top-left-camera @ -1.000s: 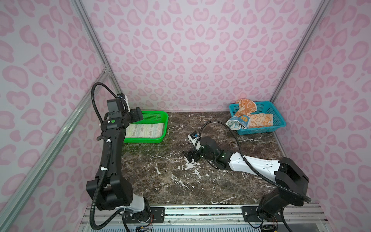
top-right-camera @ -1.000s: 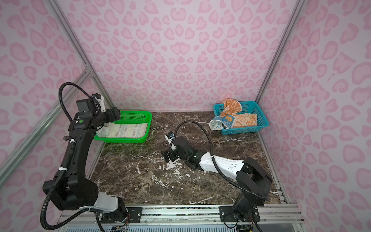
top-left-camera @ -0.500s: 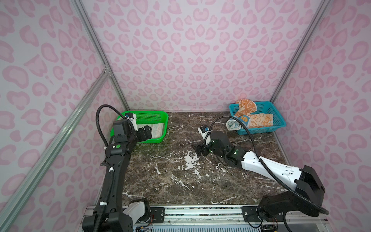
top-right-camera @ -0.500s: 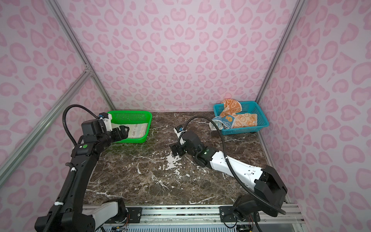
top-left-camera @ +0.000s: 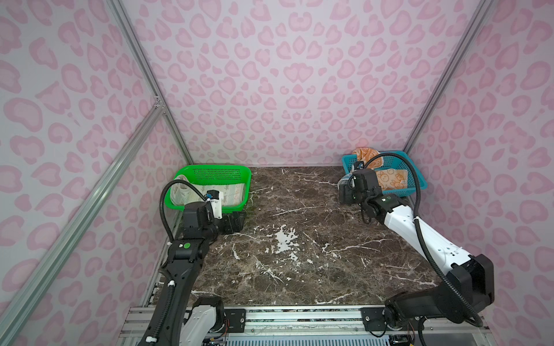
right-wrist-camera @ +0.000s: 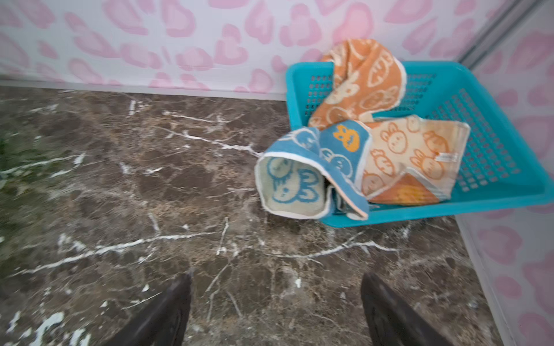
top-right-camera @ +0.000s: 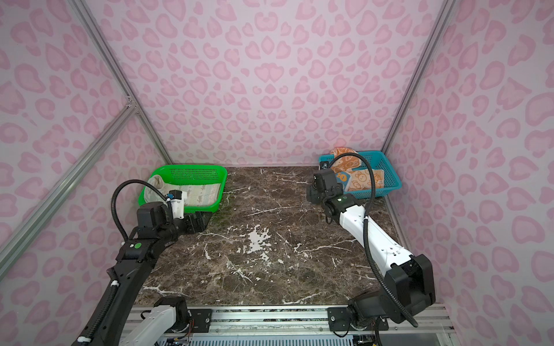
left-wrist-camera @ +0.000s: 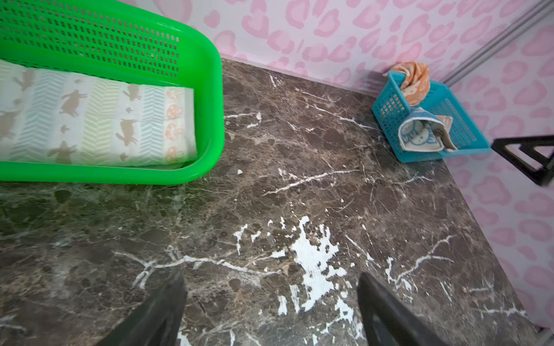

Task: Fold and stack the towels
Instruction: 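Grasp the blue bunny towel with the right gripper while the left arm withdraws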

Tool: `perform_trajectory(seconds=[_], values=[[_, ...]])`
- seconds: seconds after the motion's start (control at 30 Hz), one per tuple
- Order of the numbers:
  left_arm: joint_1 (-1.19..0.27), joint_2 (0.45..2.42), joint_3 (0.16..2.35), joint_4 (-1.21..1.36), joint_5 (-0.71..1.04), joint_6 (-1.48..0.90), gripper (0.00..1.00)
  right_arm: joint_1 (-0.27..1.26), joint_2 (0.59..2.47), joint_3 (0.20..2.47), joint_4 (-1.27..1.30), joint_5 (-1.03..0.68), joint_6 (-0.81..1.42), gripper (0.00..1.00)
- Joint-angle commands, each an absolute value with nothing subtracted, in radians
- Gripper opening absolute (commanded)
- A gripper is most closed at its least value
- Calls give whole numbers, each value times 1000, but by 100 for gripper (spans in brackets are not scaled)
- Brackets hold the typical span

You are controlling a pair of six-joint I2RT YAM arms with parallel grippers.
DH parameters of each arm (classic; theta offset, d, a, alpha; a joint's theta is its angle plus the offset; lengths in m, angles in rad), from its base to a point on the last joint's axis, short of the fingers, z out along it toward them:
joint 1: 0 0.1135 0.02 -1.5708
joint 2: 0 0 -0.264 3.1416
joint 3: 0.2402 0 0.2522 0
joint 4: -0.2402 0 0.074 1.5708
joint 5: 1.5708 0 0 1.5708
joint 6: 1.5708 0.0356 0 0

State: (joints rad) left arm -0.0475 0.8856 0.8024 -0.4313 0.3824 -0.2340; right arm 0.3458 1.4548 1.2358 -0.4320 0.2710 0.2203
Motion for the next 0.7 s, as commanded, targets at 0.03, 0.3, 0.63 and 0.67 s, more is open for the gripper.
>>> perform_trajectory(seconds=[0.03, 0.3, 0.63, 0.67], values=[[-134, 899, 777, -371, 370, -292, 90, 258, 1537, 1286, -489, 228, 223, 87], [-304, 1007, 729, -252, 299, -338, 89, 132, 1711, 1407, -483, 59, 173, 78], [-395, 1195, 811, -198, 293, -337, 89, 75, 1922, 1583, -525, -69, 164, 63], [-401, 1207, 820, -196, 294, -332, 89, 71, 1929, 1586, -519, -84, 169, 58]])
